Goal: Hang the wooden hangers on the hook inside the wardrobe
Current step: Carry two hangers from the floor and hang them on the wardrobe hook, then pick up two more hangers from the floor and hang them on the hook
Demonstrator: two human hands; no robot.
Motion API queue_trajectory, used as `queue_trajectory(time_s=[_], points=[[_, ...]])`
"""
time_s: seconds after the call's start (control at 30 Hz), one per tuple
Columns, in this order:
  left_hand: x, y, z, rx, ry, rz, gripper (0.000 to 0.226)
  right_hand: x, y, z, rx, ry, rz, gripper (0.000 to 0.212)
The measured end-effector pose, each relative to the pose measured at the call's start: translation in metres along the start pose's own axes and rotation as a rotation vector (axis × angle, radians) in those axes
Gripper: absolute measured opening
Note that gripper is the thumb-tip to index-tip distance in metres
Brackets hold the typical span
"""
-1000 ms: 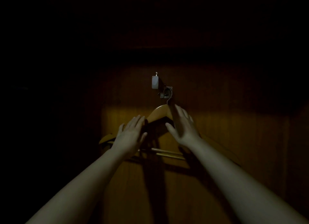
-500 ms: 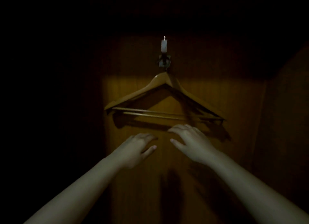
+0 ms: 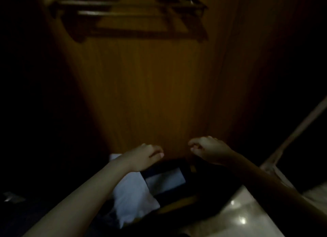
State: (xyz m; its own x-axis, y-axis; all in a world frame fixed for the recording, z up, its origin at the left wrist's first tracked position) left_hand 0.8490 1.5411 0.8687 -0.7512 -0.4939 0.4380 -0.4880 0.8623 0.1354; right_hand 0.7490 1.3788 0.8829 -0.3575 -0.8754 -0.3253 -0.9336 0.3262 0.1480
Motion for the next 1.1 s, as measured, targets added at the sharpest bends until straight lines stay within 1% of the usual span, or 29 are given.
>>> queue_trajectory(time_s=[0.07,0.1,0.13,0.17,0.23,0.27,0.3,0.33,0.43,0.53,0.63,0.77,0.83,0.97,1.1], points=[[0.004,0.011,0.036,-0.054,0.001,0.026,0.031,0.020,0.027,0.036,-0.024,-0.041,0.116,0.039],[0.006,0.018,0.054,-0.086,0.000,0.036,0.031,0.027,0.044,0.052,-0.057,-0.056,0.181,0.045],[0.007,0.024,0.073,-0.121,0.025,0.034,0.033,0.036,0.060,0.071,-0.086,-0.079,0.230,0.058],[0.005,0.029,0.094,-0.168,0.058,0.018,0.037,0.048,0.075,0.090,-0.095,-0.105,0.288,0.064],[0.005,0.040,0.136,-0.275,0.116,0.025,0.047,0.066,0.109,0.129,-0.139,-0.168,0.413,0.040],[0.002,0.044,0.157,-0.318,0.142,0.012,0.039,0.075,0.127,0.149,-0.169,-0.192,0.466,0.034],[0.000,0.048,0.177,-0.357,0.158,-0.017,0.029,0.082,0.146,0.165,-0.185,-0.227,0.502,0.034],[-0.002,0.053,0.195,-0.378,0.175,-0.040,0.025,0.088,0.164,0.180,-0.197,-0.249,0.530,0.034],[-0.010,0.077,0.250,-0.465,0.232,-0.115,0.025,0.108,0.218,0.220,-0.237,-0.300,0.690,0.033],[-0.017,0.109,0.302,-0.584,0.223,-0.166,0.018,0.127,0.281,0.257,-0.268,-0.369,0.893,0.032],[-0.025,0.137,0.336,-0.639,0.237,-0.270,0.016,0.139,0.341,0.287,-0.242,-0.504,1.063,0.031],[-0.004,0.158,0.372,-0.689,0.247,-0.342,0.026,0.158,0.432,0.320,-0.215,-0.674,1.273,0.030],[0.014,0.163,0.385,-0.718,0.238,-0.357,0.029,0.166,0.474,0.330,-0.186,-0.736,1.358,0.030],[0.055,0.163,0.408,-0.800,0.185,-0.348,0.024,0.178,0.548,0.344,-0.131,-0.852,1.500,0.031],[0.117,0.144,0.430,-0.813,0.149,-0.303,0.020,0.184,0.608,0.343,-0.063,-0.877,1.607,0.030]])
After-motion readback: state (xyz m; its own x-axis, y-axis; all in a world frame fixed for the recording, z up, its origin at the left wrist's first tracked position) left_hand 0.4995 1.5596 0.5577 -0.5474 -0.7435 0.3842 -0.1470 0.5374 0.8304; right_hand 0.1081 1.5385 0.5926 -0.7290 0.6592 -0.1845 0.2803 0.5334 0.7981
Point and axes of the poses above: each hand's wrist, its own y-axis away from the middle knuckle, its own z-axis out of the palm, x = y × z, the point moved 6 cm from there along -y, towards the middle knuckle, and after that the axes turned 8 degrees about x, right-handed, at the moved point
